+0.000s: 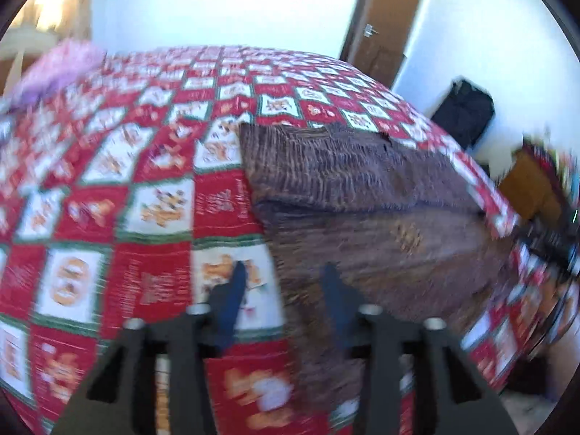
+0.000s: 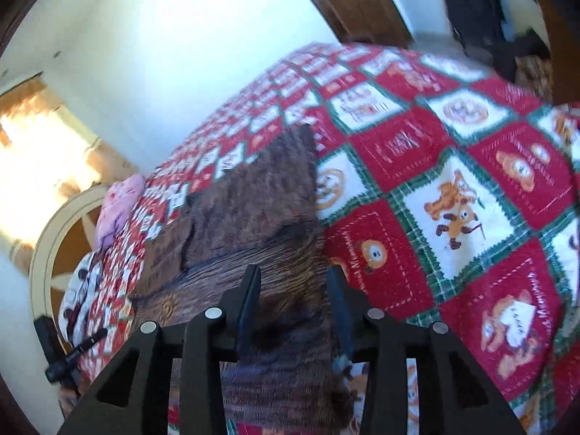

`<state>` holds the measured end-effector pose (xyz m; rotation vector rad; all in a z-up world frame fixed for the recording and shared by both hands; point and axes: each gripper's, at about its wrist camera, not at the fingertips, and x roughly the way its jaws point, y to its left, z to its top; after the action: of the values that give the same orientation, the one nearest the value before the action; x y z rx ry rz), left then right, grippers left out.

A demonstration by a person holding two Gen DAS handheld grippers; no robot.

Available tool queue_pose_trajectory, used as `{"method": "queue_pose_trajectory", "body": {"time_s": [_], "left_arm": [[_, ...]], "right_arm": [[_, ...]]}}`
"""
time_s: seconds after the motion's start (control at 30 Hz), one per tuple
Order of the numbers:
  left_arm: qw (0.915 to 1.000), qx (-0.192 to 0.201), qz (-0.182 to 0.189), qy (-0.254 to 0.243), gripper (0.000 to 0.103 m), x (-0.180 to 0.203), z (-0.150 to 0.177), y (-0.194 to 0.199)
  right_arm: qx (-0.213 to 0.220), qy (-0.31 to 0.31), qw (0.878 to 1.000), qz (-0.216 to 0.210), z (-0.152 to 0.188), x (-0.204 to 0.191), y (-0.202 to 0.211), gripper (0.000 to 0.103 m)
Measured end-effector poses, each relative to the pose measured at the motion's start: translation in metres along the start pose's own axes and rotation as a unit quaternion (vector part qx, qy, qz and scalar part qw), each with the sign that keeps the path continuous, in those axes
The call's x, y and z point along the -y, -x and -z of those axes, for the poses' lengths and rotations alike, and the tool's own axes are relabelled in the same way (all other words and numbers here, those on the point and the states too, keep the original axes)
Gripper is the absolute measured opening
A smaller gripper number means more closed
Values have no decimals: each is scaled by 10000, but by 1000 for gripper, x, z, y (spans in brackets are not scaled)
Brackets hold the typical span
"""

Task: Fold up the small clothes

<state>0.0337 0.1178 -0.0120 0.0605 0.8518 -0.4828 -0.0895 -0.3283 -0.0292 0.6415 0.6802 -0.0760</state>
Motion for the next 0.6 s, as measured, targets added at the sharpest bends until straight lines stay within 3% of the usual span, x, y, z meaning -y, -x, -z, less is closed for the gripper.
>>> {"method": "queue_pose_trajectory", "body": {"time_s": [0.07,0.13,0.23,0.3,0.37,0.5,0.57,0.6], "left_arm": [[9973,-12,-52,-739,56,9,15,9],[9881,-133,-253,-1512,56,22,29,8],[9590,-248,-744,-2722,56,42,47,-2],[9434,-461,-836,-3177,56,50,51,-16],[9349,-565,-761,-3420,56,56,49,-27],[9128,-373,-503,-4035,57,75,37,-37],[9094,-390,-397,-4123,59,81,28,-47],[9141,-392,-315,-4023,59,80,20,-52]], "right_arm": [[4,217,9997,-131,9,-8,8,40],[5,332,9993,-156,17,-14,13,40],[-50,352,9992,-185,25,-20,13,40],[-107,267,9993,-238,25,-21,12,40],[-116,201,9994,-242,25,-19,13,40],[-81,73,9999,-103,24,-12,18,40],[-61,0,10000,-73,23,-7,22,40],[-42,-56,10000,-63,23,-4,25,40]]}}
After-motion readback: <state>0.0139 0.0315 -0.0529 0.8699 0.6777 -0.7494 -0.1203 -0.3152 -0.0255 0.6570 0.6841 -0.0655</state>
